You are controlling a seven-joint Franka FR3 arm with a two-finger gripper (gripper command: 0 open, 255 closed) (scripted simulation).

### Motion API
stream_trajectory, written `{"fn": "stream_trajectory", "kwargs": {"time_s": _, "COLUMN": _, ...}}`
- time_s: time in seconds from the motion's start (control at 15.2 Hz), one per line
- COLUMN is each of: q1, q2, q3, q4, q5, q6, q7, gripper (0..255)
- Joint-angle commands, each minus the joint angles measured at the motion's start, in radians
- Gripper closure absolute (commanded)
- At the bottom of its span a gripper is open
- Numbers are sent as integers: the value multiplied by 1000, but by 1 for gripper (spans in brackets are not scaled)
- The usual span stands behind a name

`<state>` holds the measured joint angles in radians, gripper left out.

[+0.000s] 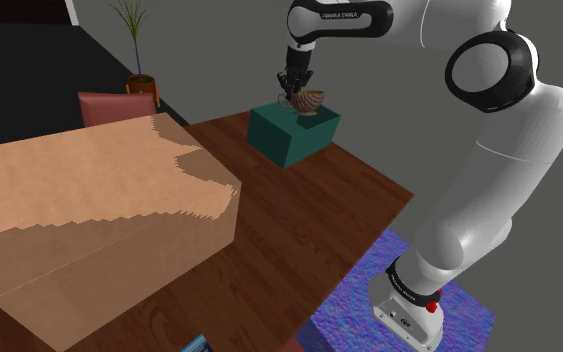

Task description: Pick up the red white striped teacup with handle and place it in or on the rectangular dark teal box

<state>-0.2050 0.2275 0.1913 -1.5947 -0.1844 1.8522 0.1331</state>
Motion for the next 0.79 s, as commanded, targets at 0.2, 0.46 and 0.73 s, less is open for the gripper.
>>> {"fn": "stream_trajectory", "kwargs": {"time_s": 0.2, "q1": 0, "q2": 0, "q3": 0, "q4": -3, "q5": 0, "q6": 3, "q7": 1, "gripper": 255}}
{"fn": "stream_trajectory", "kwargs": {"time_s": 0.46, "q1": 0, "q2": 0, "q3": 0, "q4": -3, "q5": 0, "q6": 3, "q7": 1, "gripper": 0}}
{"fn": "stream_trajectory", "kwargs": {"time_s": 0.73, "q1": 0, "q2": 0, "q3": 0, "q4": -3, "q5": 0, "q6": 3, "q7": 1, "gripper": 0}}
